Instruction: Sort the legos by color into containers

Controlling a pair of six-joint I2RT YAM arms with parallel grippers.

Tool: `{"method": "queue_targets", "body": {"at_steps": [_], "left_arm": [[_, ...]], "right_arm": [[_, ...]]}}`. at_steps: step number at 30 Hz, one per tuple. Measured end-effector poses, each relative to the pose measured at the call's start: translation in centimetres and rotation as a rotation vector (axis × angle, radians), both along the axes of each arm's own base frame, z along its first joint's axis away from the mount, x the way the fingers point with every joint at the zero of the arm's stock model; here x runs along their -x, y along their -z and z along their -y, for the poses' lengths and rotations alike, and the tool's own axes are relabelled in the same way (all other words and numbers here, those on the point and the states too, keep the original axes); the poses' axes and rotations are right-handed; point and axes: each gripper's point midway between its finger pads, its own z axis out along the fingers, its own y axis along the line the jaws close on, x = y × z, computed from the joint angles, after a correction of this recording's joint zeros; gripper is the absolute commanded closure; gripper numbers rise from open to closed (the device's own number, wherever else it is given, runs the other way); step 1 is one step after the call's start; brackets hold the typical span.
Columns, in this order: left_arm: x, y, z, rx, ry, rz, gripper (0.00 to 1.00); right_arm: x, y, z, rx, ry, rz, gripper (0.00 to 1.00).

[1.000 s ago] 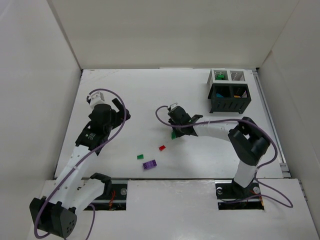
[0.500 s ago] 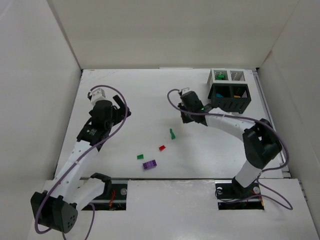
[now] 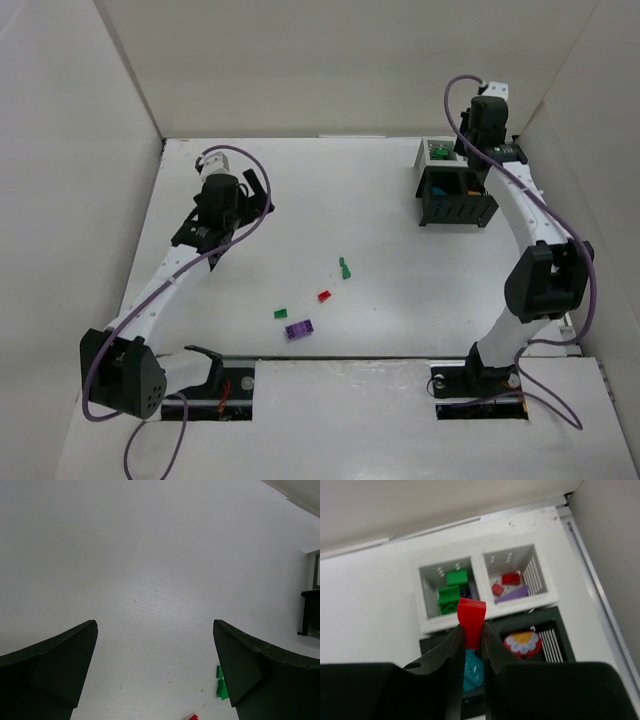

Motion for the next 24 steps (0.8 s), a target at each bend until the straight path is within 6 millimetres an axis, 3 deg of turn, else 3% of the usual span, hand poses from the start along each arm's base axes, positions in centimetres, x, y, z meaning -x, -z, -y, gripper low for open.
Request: {"method": "queue_targets", "body": {"at_steps": [3, 4, 9, 11, 16, 24], "left_arm": [[-1.2, 0.1, 0.6, -0.008, 0.019, -0.007, 0.0], [-1.5, 0.2, 0.8, -0.009, 0.027, -0.01, 0.0], [-2.4, 0.8, 1.4, -0.023, 0.056, -0.026, 0.0], [-2.9, 0.8, 1.6, -0.029, 0.064, -0.028, 0.0], [-4.4, 0.9, 2.0, -0.037, 0.075, -0.025, 0.0], [-6.0, 3.0, 3.0, -0.037, 0.133, -0.065, 0.0]], "right_arm": [[-1.9, -0.6, 2.4, 0.013, 0.057, 0.015, 0.91], [-2.4, -0.3, 3.0, 0.014, 0.07, 0.009, 0.86], [-4.2, 3.2, 5.1, 0.02, 0.112, -0.074, 0.74], [-4.8, 4.6, 5.7, 0.02, 0.124, -0.11, 0.63], [-4.9, 6.6, 6.4, 0.02, 0.136, -0.169, 0.54], [-4.2, 5.9, 5.7, 0.003, 0.098, -0.177, 0.51]]}}
